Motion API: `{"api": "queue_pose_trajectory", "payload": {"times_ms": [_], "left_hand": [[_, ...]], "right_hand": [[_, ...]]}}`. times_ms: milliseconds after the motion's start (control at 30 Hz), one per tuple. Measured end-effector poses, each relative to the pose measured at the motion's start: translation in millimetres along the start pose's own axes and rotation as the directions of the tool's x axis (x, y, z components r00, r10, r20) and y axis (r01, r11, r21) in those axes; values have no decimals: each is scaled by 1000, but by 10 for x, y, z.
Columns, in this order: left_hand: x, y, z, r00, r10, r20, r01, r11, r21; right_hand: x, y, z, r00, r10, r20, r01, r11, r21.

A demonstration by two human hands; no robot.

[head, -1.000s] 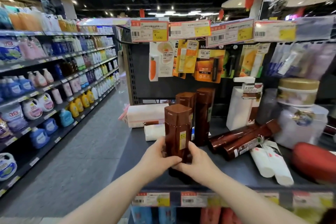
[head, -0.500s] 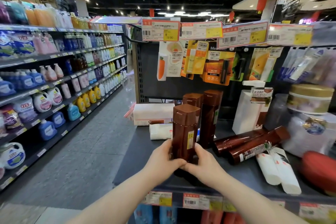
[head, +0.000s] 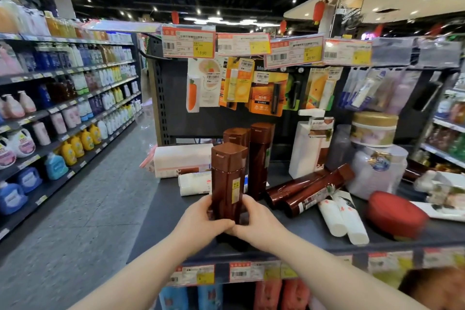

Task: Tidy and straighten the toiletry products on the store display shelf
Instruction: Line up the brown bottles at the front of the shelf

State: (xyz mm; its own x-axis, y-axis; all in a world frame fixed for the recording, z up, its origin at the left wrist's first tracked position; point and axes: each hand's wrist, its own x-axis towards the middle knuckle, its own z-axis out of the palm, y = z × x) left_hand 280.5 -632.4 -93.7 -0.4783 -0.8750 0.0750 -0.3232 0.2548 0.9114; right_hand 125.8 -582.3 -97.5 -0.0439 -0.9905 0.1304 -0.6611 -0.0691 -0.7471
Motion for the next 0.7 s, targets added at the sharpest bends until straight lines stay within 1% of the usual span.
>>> {"api": "queue_pose_trajectory", "payload": {"times_ms": [100, 233, 300, 367, 400, 467, 533, 633, 700], "left_hand": [[-47, 5, -20, 999, 28, -40, -26, 999, 46], [-116, -21, -137, 995, 1, -99, 9, 995, 98], [-190, -20, -208, 987, 22, -162, 0, 991, 136], [-276, 16, -244, 978, 56, -201, -31, 992, 123], [-321, 54, -237, 981, 82, -177, -63, 992, 110], [-406, 176, -160, 989, 144, -45, -140, 987, 82], [-447, 314, -1, 974, 210, 85, -214, 976, 42], [-413, 484, 261, 943, 261, 207, -273, 961, 34], [-355, 539, 434, 932, 259, 254, -282, 958, 58]], "right_hand": [[-48, 40, -68, 999, 35, -25, -36, 999, -40], [-106, 40, -142, 995, 59, -80, -70, 987, -148], [-154, 30, -169, 992, 83, -97, -97, 984, -150], [-223, 29, -205, 984, 118, -133, -135, 983, -126], [-262, 30, -222, 978, 139, -156, -158, 981, -116], [-344, 25, -251, 965, 170, -198, -196, 974, -117], [-448, 15, -294, 953, 193, -235, -228, 964, -134], [-625, 14, -403, 924, 249, -291, -300, 943, -143], [-761, 55, -505, 898, 297, -326, -364, 916, -169]]}}
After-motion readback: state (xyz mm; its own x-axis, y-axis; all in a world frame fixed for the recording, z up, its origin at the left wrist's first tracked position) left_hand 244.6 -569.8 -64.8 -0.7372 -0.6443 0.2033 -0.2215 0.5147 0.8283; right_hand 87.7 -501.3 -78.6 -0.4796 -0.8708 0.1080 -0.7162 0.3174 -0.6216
